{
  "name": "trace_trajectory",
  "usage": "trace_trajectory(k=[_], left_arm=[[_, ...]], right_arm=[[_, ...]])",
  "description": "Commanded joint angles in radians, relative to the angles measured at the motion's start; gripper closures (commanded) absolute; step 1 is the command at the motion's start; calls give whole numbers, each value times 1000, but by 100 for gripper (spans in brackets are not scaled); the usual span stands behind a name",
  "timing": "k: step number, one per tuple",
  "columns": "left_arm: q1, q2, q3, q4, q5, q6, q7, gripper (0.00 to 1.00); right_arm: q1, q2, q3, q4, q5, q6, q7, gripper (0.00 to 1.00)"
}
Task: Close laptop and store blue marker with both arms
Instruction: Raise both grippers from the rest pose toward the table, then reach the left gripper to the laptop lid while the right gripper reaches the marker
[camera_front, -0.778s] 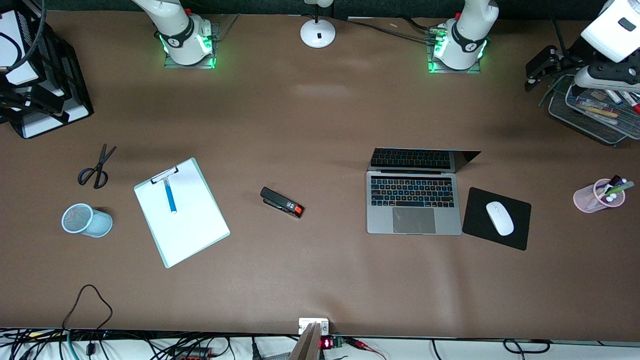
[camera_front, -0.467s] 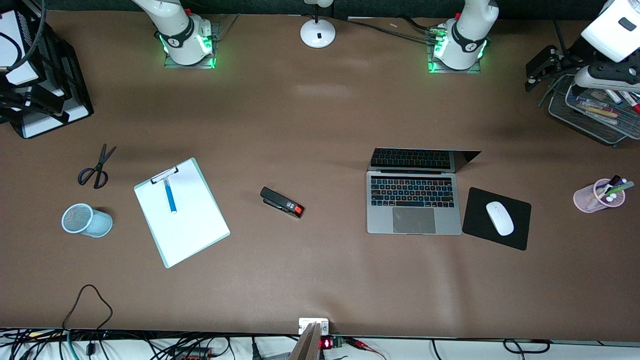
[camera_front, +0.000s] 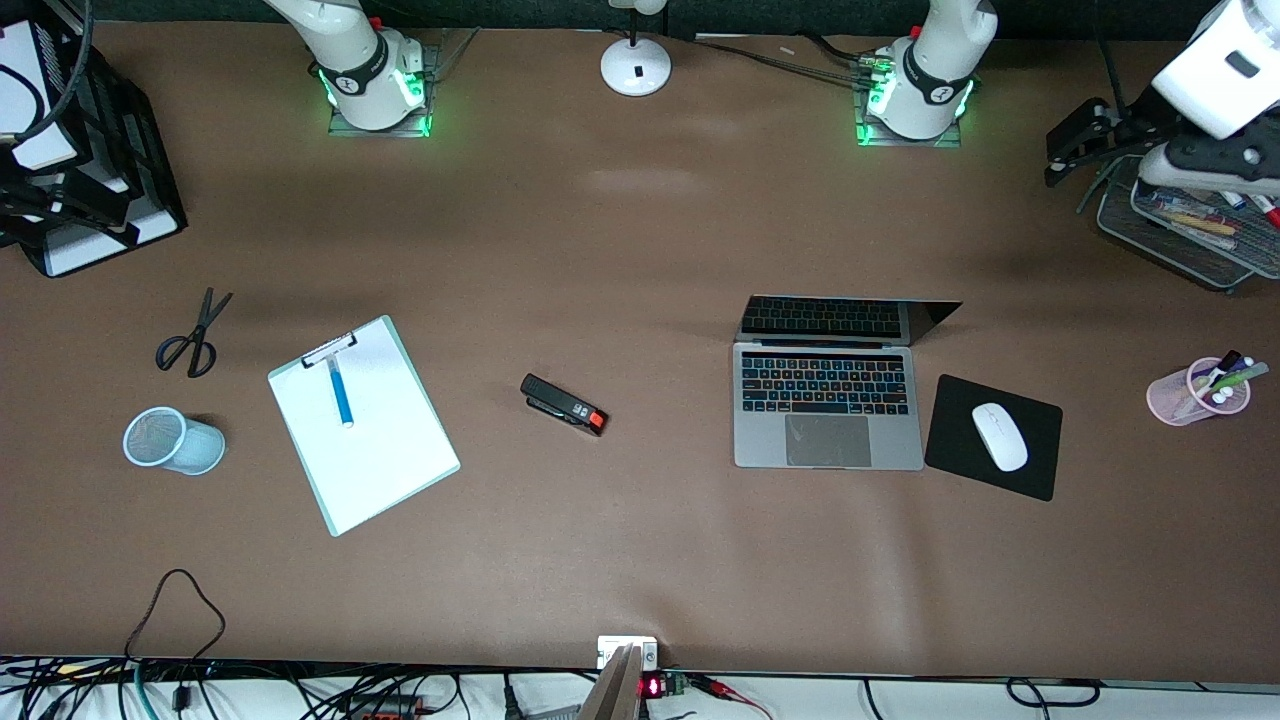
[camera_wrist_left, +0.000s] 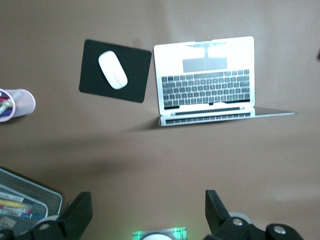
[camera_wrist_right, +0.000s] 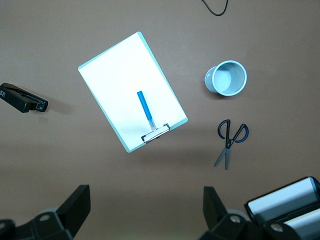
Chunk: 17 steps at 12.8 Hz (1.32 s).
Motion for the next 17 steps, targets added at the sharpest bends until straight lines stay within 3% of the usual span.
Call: trace_trajectory(k=[1,7,12,17], left_arm=[[2,37,-15,12,14,-24,-8,0],[-7,111,-70,-12,12,-18,-54,0],[-93,191,-70,-34,14,24,-217,0],[-122,197,-70,-177,16,180,-258,0]], right_arm=[[4,5,4,-10,-12,10,3,0],[4,55,4,-10,4,44,15,0],[2,115,5,-11,24,110,14,0],[13,224,5,-10,19,227,0,0]])
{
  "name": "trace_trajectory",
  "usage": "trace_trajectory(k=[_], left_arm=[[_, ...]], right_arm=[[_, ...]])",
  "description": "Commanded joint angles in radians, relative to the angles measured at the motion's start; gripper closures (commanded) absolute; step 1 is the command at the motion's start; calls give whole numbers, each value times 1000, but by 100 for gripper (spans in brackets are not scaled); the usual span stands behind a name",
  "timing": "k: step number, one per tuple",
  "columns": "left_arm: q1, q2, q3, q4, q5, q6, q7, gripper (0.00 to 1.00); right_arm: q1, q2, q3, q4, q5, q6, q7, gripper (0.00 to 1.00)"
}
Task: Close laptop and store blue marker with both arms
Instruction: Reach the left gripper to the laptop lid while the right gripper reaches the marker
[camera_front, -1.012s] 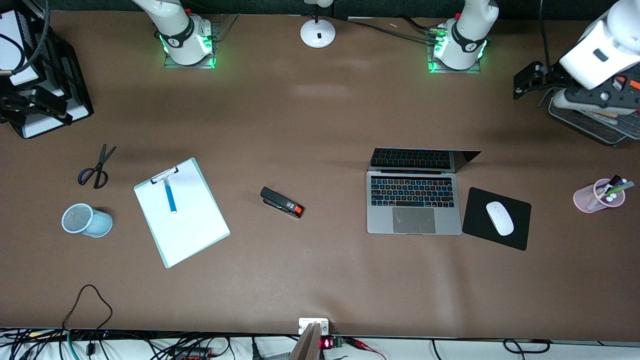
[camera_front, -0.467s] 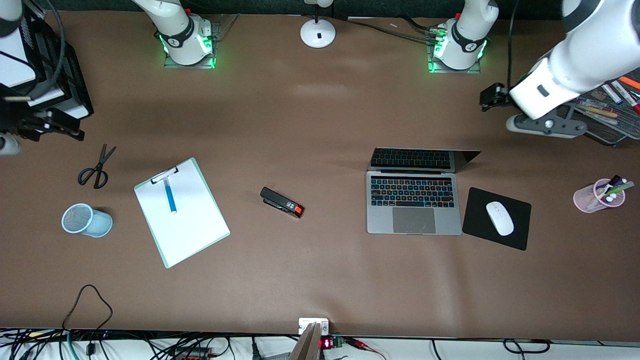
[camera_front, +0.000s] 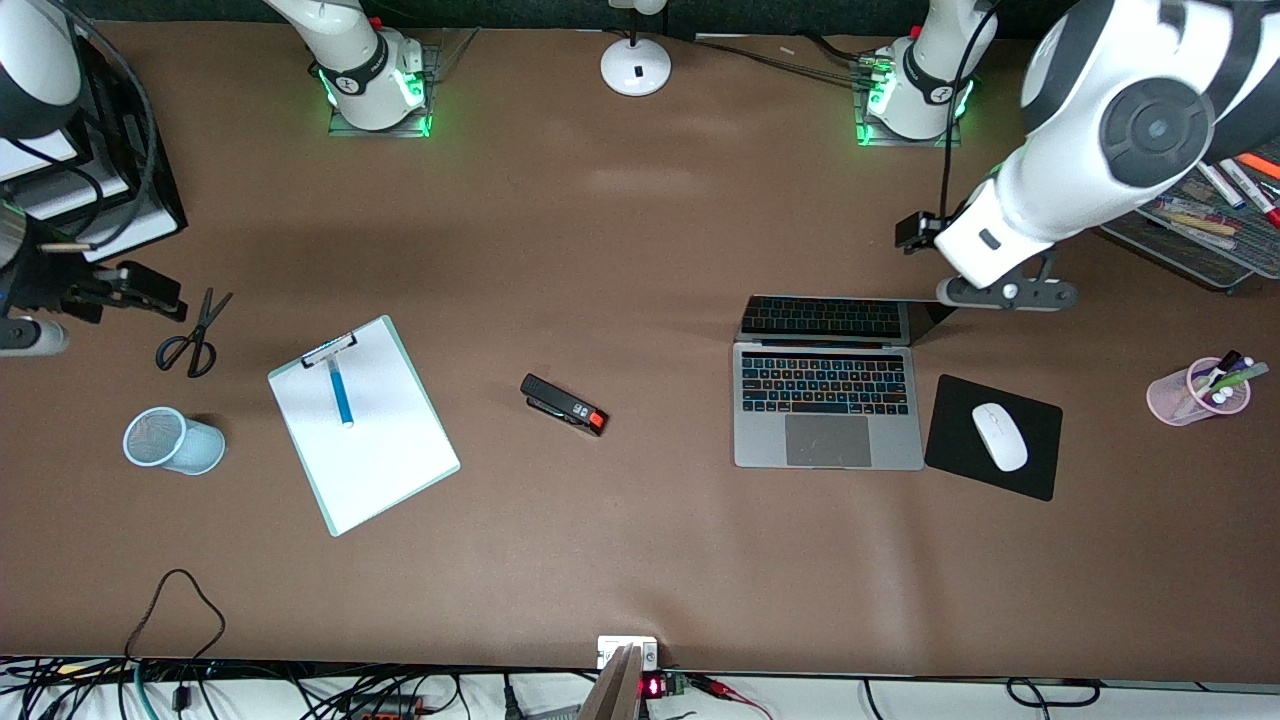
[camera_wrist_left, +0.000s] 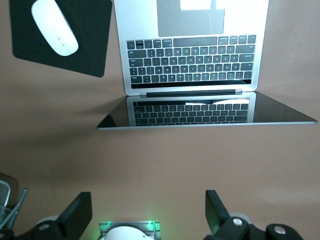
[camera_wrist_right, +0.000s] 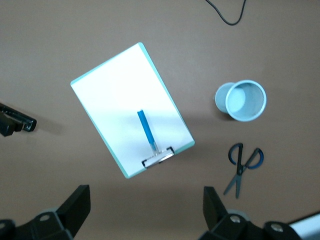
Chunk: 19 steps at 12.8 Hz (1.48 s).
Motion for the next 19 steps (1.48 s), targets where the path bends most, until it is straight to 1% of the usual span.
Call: trace_trajectory(k=[1,4,5,8,12,16,19], left_arm=[[-27,-16,3,-85,17,71,-44,0],[-56,-1,3,-111,19,77,-88,0],[-58,5,3,-122,19,93,-107,0],[-65,10,3,-169,19,162,-124,0],[-67,57,3,-171,19,202,-125,0],[-68,94,3,-171,19,261,-142,0],[-68,123,3,-171,26,303,-142,0]], right_arm=[[12,84,2,2,11,70,0,0],[81,174,2,2,-30,146,3,0],[84,204,2,2,-42,160,0,0],[83,273,2,2,-41,196,-24,0],[75,377,2,0,-38,277,-164,0],[75,440,0,0,-44,320,-189,0],[76,495,0,-3,-44,369,-245,0]])
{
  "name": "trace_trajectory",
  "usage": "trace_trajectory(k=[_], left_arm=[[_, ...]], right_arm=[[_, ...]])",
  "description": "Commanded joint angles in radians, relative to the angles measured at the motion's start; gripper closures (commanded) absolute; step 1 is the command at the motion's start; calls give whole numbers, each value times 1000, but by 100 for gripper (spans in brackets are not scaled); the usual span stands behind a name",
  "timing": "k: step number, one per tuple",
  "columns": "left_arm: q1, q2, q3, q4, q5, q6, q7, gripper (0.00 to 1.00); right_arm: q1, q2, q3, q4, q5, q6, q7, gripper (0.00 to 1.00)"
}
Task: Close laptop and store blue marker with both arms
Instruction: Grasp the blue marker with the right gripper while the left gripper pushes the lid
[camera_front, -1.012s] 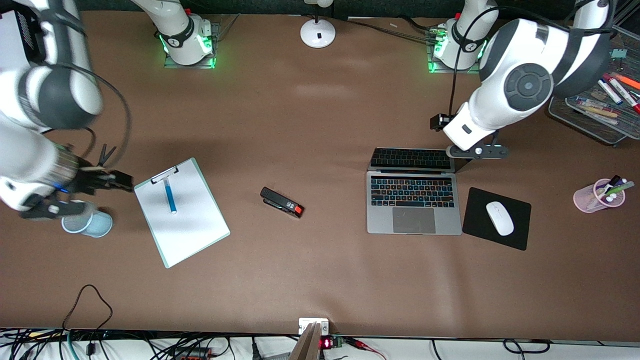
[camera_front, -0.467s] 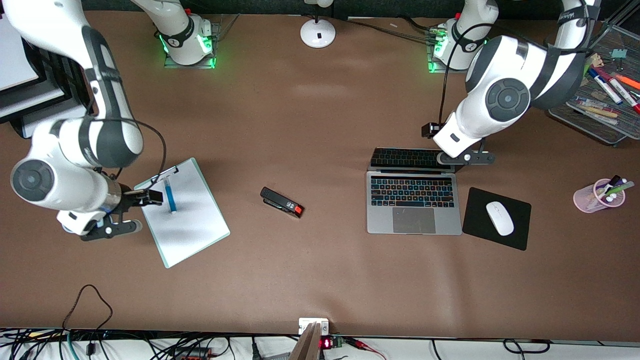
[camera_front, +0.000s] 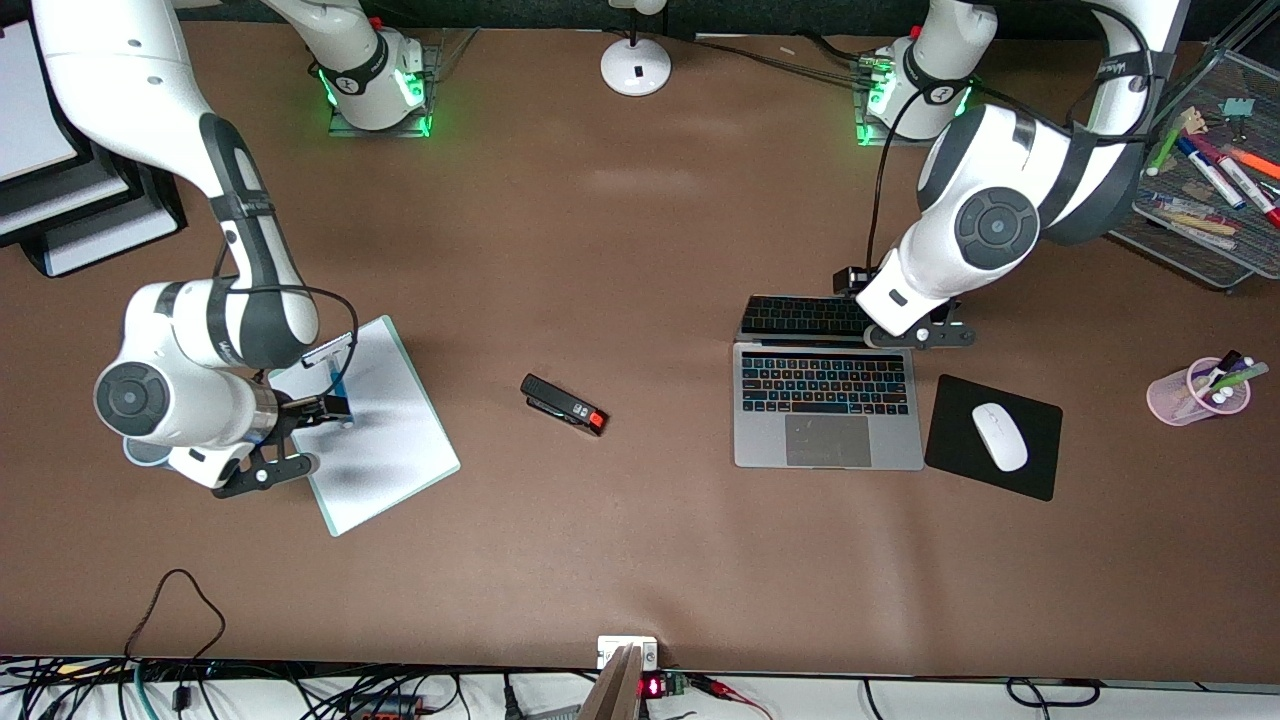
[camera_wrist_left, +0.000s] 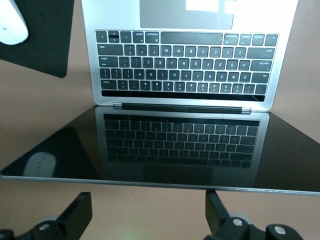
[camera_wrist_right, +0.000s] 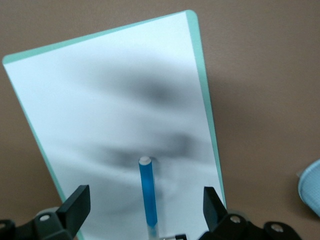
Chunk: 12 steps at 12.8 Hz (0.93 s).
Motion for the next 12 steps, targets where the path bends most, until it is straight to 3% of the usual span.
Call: trace_trajectory(k=[1,2,4,5,6,7,12], left_arm=[[-9,27,3,6,26,32,-17,0],[-9,30,3,9,26,32,-17,0],[-9,30,3,13,26,33,-17,0],[-8,32,3,19,26,33,-16,0],[-9,35,3,21,26,44,-17,0],[-9,41,3,21,26,65,-16,0],[-8,105,5,50,26,155,-15,0]], right_arm=[[-6,41,3,2,-17,53,-46,0],[-6,52,3,-3,-17,70,-48,0],[-3,61,3,-5,-20,71,-46,10],[-3,61,3,-12,-22,70,-51,17],[1,61,3,-24,-22,71,-52,32],[3,61,3,-32,-22,70,-54,38],[1,52,2,-86,-36,70,-60,35]])
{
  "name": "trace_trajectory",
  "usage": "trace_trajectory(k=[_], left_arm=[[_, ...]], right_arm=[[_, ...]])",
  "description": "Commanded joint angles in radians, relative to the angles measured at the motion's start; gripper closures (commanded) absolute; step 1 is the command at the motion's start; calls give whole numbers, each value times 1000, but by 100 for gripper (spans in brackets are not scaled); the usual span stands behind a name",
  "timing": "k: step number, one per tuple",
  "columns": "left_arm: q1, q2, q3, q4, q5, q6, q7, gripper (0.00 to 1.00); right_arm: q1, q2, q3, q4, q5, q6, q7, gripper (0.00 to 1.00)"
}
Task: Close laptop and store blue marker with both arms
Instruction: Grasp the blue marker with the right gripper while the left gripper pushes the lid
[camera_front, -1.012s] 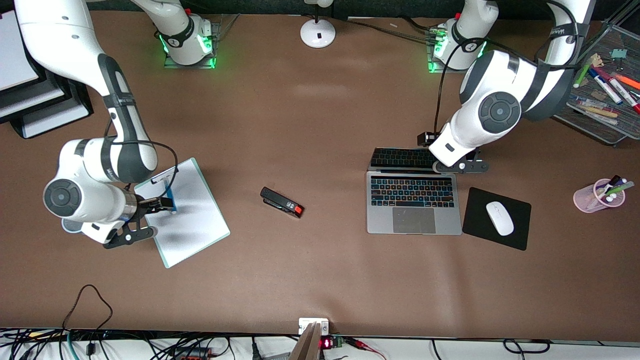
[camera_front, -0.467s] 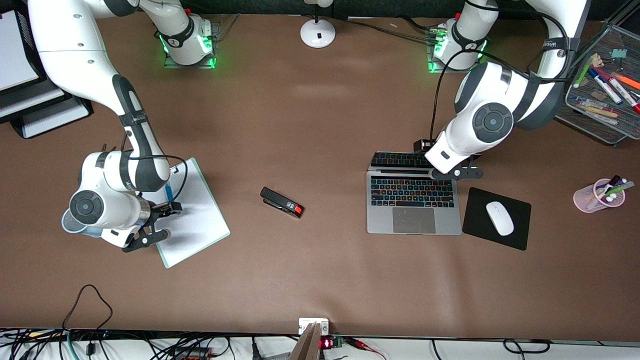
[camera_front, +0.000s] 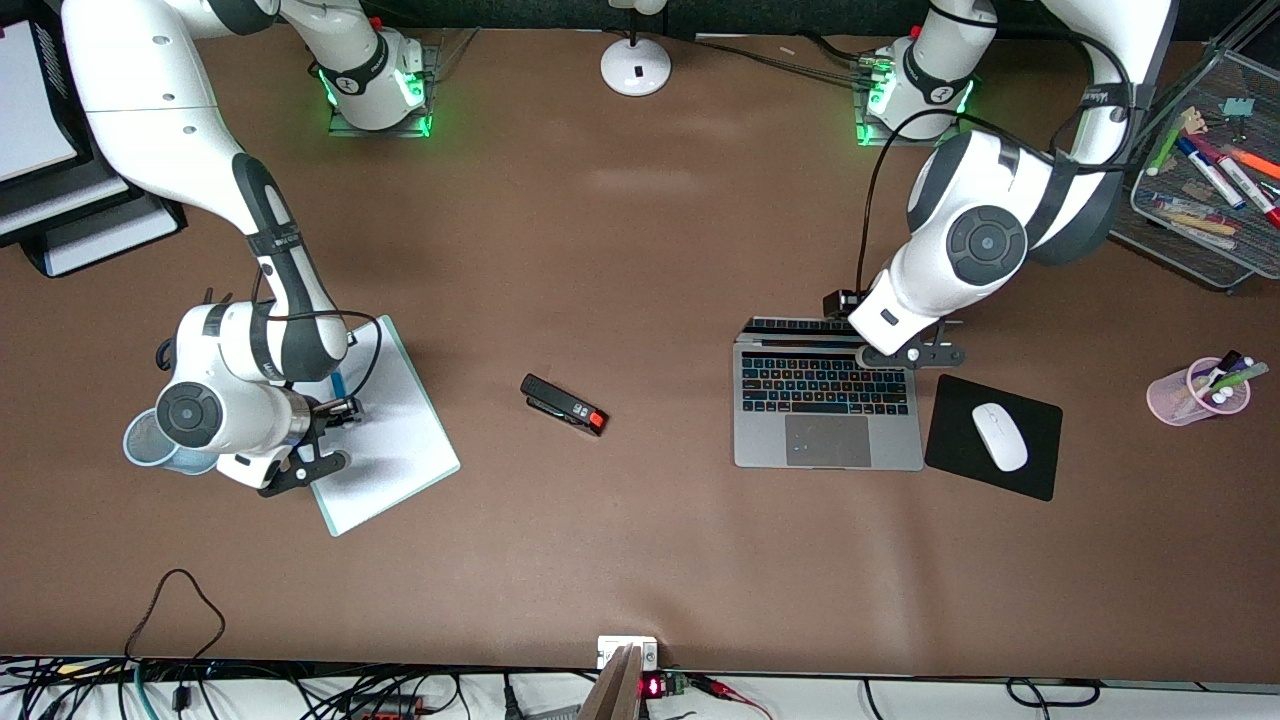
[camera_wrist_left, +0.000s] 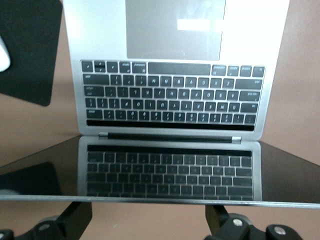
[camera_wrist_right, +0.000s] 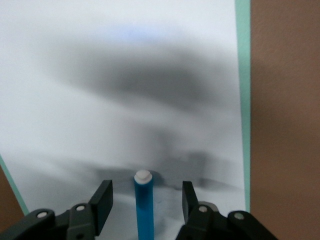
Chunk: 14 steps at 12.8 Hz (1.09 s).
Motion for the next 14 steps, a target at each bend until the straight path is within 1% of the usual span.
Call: trace_trajectory(k=[1,3,6,7,11,14], left_arm=[[-7,57,5,60,29,22,-15,0],[-9,78,5,67,29,55,-15,0],[-9,107,5,73,30,102,-15,0],[-9,112,6,73,30,124,-15,0],[-9,146,6,83,30,187,-15,0],[-10,178,6,116,30,202,-15,0]], right_arm=[[1,-23,2,-39,-41,5,-15,35],[0,-23,2,-39,-47,3,-36,37],[-7,-23,-1,-39,-47,2,-64,53],[-7,-23,-1,-39,-46,3,-63,55],[-2,-20,0,-39,-39,7,-50,55],[1,-20,0,-39,-33,7,-46,56]])
